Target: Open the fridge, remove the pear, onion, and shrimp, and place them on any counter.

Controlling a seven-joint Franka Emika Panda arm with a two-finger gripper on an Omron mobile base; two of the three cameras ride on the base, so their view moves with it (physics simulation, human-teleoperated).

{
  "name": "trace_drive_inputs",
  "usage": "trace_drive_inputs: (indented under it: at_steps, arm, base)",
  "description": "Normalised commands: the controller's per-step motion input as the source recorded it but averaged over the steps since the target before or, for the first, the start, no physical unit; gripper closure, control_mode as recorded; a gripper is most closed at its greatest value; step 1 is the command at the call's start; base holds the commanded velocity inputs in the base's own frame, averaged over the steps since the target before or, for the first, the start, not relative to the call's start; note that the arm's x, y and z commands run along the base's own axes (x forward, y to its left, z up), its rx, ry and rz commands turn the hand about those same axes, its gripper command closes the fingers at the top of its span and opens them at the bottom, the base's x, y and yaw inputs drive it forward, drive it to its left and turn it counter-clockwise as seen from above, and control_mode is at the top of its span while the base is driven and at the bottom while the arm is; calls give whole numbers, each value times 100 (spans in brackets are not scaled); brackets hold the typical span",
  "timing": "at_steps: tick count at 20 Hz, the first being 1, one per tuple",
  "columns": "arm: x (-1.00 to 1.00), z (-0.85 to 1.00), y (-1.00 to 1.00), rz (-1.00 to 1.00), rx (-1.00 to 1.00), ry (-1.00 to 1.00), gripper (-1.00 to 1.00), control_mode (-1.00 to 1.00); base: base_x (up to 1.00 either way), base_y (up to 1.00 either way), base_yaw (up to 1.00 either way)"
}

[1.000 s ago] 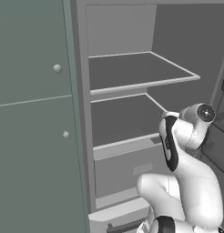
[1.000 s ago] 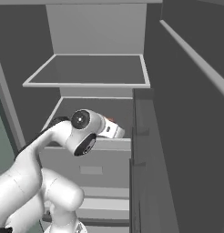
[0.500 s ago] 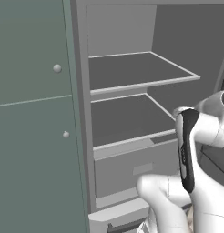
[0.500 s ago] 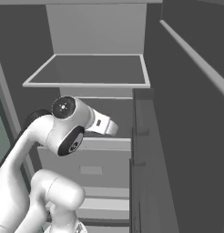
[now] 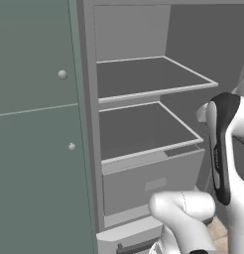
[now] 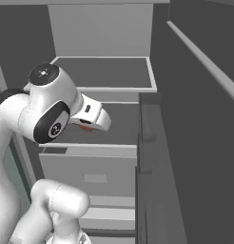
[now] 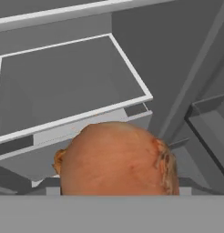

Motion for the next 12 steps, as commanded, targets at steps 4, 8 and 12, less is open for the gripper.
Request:
trace_drive_inputs:
  at_steps: [4, 8, 12]
  arm:
    - [-66, 0, 22, 4, 0, 0, 100, -100]
    - [-33, 0, 37, 2, -1, -1, 100, -100]
    - [-15, 10, 39, 0, -2, -2, 100, -100]
  base:
    - [0, 0, 0]
    - [0, 0, 0]
    - [0, 0, 0]
